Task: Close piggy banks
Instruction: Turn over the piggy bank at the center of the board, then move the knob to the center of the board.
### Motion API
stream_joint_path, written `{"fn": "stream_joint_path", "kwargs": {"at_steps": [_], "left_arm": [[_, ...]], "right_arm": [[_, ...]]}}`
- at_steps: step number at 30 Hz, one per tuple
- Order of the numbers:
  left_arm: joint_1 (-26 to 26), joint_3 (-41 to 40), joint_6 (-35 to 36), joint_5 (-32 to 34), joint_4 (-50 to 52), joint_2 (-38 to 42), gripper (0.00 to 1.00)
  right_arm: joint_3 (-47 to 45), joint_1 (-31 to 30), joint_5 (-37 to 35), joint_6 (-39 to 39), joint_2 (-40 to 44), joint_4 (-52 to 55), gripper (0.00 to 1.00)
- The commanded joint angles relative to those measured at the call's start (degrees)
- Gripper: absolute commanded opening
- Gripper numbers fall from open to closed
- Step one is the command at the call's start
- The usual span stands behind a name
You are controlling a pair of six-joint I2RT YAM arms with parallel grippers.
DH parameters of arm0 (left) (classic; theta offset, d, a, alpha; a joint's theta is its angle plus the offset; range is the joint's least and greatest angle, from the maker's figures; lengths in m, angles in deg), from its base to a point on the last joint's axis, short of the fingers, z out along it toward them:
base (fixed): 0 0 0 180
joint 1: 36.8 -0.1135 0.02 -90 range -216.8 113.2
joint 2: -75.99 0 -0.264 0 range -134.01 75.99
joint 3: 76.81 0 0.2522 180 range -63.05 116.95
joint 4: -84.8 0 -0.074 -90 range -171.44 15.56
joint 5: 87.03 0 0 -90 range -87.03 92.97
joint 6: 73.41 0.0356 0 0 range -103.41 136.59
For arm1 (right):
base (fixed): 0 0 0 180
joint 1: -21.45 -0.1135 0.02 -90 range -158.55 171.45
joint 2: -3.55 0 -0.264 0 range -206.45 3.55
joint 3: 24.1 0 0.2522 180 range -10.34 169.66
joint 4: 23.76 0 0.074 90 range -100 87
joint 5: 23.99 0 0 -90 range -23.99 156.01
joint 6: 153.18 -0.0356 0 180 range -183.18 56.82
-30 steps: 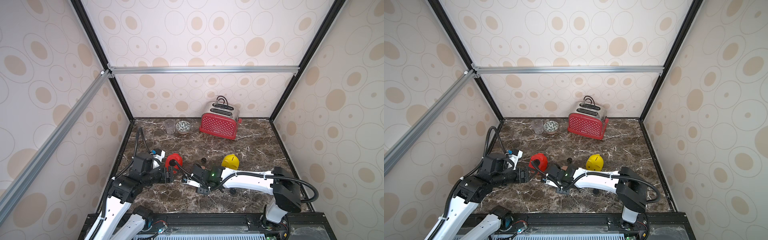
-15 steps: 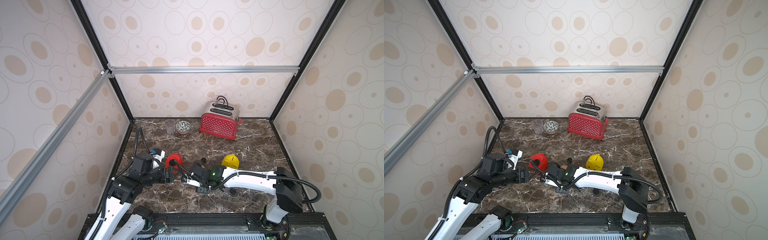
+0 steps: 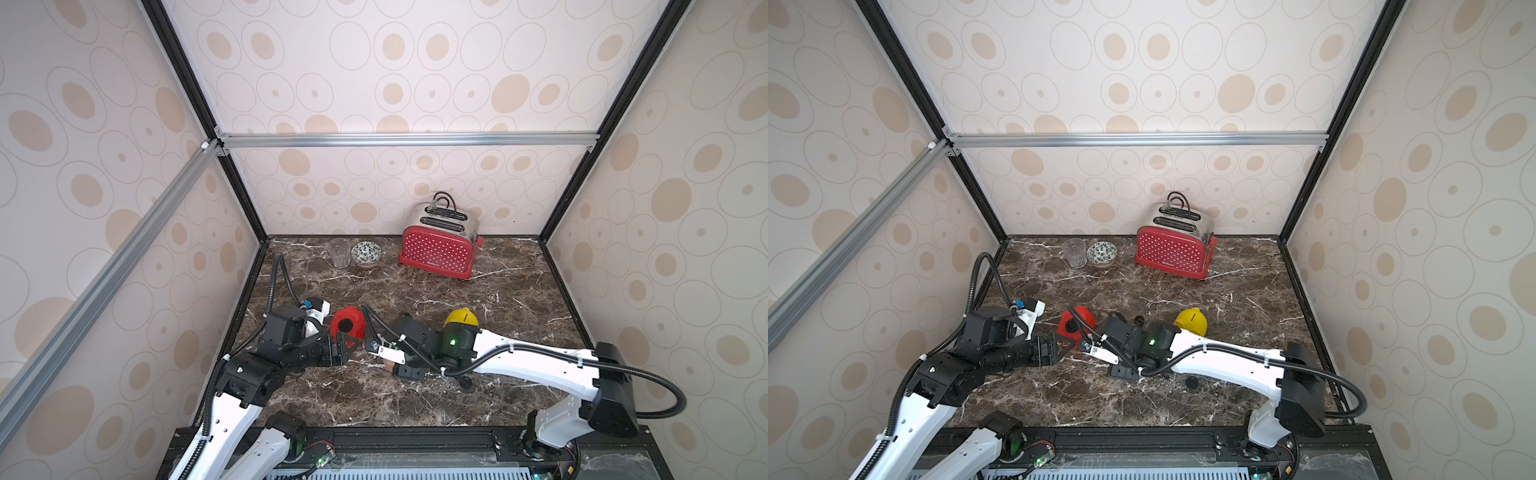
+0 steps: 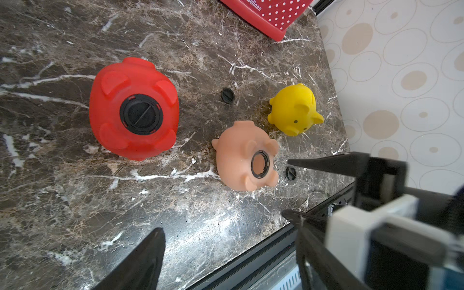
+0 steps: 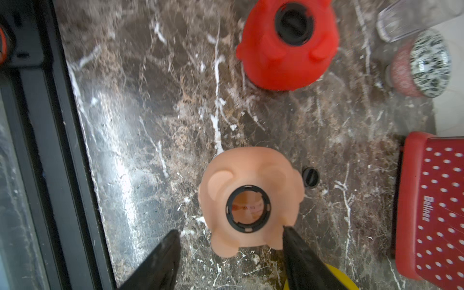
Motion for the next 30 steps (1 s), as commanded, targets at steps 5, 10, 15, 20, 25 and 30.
{"fn": "stream_joint_path", "kwargs": {"at_steps": [5, 10, 15, 20, 25, 30], "left_arm": [[-0.29, 1.18, 1.28, 3.19, 1.6, 0.85, 0.81], [-0.36, 4.66, 4.04, 7.05, 3.83, 0.42, 0.81], [-0.31, 6.08, 6.2, 18.01, 5.51, 0.81, 0.78], [-0.29, 6.03, 8.45, 18.61, 4.25, 1.47, 0.8], [-0.36, 4.82, 9.42, 19.42, 2.7, 1.6, 0.81], [-0.32, 4.23, 9.56, 20.49, 2.13, 1.19, 0.81]], "right_arm": [[-0.32, 8.86, -4.16, -16.09, 10.49, -4.01, 0.6], [2.49, 20.31, 1.53, -25.89, 9.57, 0.5, 0.56], [8.4, 27.56, 8.03, -29.76, 0.47, 6.04, 0.42], [18.07, 29.61, 10.19, -31.15, -12.33, 12.83, 0.41], [28.69, 30.26, 12.45, -32.81, -24.49, 17.05, 0.41], [35.22, 30.28, 14.6, -33.08, -33.73, 17.2, 0.37]]}}
